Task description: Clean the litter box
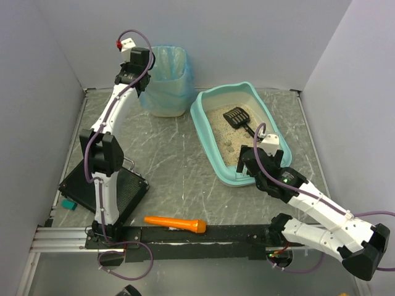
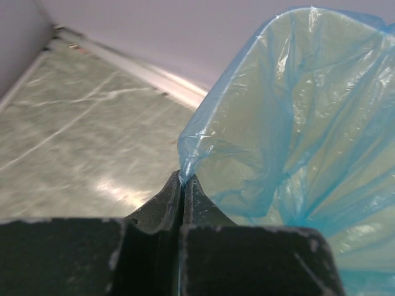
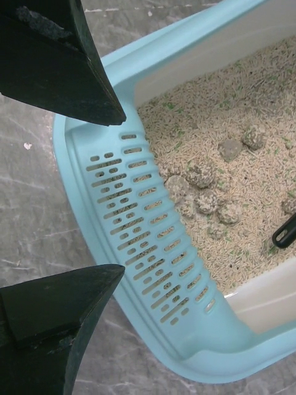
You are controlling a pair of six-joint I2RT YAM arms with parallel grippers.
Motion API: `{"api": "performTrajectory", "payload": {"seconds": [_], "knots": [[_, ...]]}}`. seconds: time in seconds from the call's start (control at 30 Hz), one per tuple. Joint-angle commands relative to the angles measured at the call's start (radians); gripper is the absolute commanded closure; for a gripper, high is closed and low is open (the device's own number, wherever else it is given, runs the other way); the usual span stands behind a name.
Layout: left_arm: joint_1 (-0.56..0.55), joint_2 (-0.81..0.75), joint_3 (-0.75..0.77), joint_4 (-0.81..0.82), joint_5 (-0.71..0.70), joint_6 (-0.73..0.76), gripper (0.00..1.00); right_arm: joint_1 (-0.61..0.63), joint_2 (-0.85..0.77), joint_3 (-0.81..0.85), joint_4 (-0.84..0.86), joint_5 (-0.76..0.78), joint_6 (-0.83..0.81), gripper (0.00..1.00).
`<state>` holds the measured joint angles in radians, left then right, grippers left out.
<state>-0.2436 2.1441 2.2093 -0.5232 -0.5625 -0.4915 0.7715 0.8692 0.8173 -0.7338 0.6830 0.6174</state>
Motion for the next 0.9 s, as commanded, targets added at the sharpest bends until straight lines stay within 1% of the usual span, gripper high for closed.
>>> {"api": "performTrajectory", "payload": {"seconds": [0.0, 0.07, 0.1, 0.13, 0.17, 0.2, 0.27, 0.3, 0.33, 0.37, 0.4, 0.47, 0.5, 0.53, 0.57, 0.6, 0.67, 0.7, 0.8, 0.87], "knots": [[0.004, -0.153, -0.011, -0.112, -0.146, -0.041, 0.99, -0.005, -0.019, -0.006, -0.036, 0.035, 0.010, 0.00], [0.006, -0.222, -0.080, -0.109, -0.120, -0.042, 0.99, -0.006, -0.019, -0.006, -0.038, 0.026, 0.007, 0.00], [0.006, -0.249, -0.150, -0.097, -0.056, -0.033, 0.99, -0.006, -0.021, -0.006, -0.036, 0.021, 0.001, 0.00], [0.006, -0.304, -0.181, -0.089, -0.010, -0.027, 0.99, -0.005, -0.021, -0.007, -0.026, 0.017, -0.005, 0.00], [0.006, -0.328, -0.210, -0.083, 0.030, -0.022, 0.99, -0.006, -0.019, -0.007, -0.019, 0.012, -0.021, 0.00], [0.004, -0.352, -0.267, -0.084, 0.112, -0.036, 0.99, -0.006, -0.018, -0.007, -0.013, 0.015, -0.030, 0.00], [0.000, -0.427, -0.327, -0.074, 0.185, -0.044, 0.99, -0.005, -0.013, 0.002, 0.020, -0.003, -0.077, 0.00], [-0.011, -0.453, -0.383, -0.077, 0.197, -0.051, 0.99, -0.006, -0.012, 0.006, 0.039, -0.017, -0.102, 0.00], [-0.019, -0.504, -0.416, -0.074, 0.188, -0.055, 0.99, -0.008, -0.010, 0.009, 0.060, -0.043, -0.164, 0.00], [-0.028, -0.530, -0.446, -0.077, 0.179, -0.065, 0.99, -0.008, -0.006, 0.014, 0.106, -0.069, -0.192, 0.00], [-0.046, -0.585, -0.511, -0.086, 0.176, -0.068, 0.99, -0.011, -0.004, 0.016, 0.120, -0.115, -0.211, 0.00], [-0.068, -0.650, -0.592, -0.081, 0.182, -0.082, 0.99, -0.015, 0.010, 0.013, 0.184, -0.178, -0.298, 0.00], [-0.089, -0.720, -0.684, -0.058, 0.197, -0.084, 0.99, -0.018, 0.016, 0.010, 0.200, -0.215, -0.327, 0.00], [-0.100, -0.755, -0.730, -0.054, 0.208, -0.096, 0.99, -0.017, 0.022, 0.006, 0.214, -0.252, -0.376, 0.00], [-0.109, -0.791, -0.775, -0.054, 0.211, -0.126, 0.99, -0.020, 0.040, 0.003, 0.223, -0.273, -0.398, 0.00], [-0.126, -0.861, -0.863, -0.051, 0.216, -0.140, 0.99, -0.023, 0.050, 0.003, 0.231, -0.289, -0.412, 0.00], [-0.137, -0.932, -0.949, -0.031, 0.240, -0.165, 0.99, -0.026, 0.073, 0.005, 0.234, -0.371, -0.461, 0.00], [-0.144, -0.996, -1.017, -0.031, 0.248, -0.174, 0.99, -0.031, 0.079, 0.005, 0.240, -0.400, -0.473, 0.00], [-0.149, -1.105, -1.098, -0.043, 0.270, -0.231, 0.99, -0.058, 0.105, -0.001, 0.255, -0.528, -0.490, 0.00], [-0.152, -1.138, -1.106, -0.073, 0.250, -0.271, 0.99, -0.077, 0.134, 0.003, 0.272, -0.610, -0.489, 0.00]]}}
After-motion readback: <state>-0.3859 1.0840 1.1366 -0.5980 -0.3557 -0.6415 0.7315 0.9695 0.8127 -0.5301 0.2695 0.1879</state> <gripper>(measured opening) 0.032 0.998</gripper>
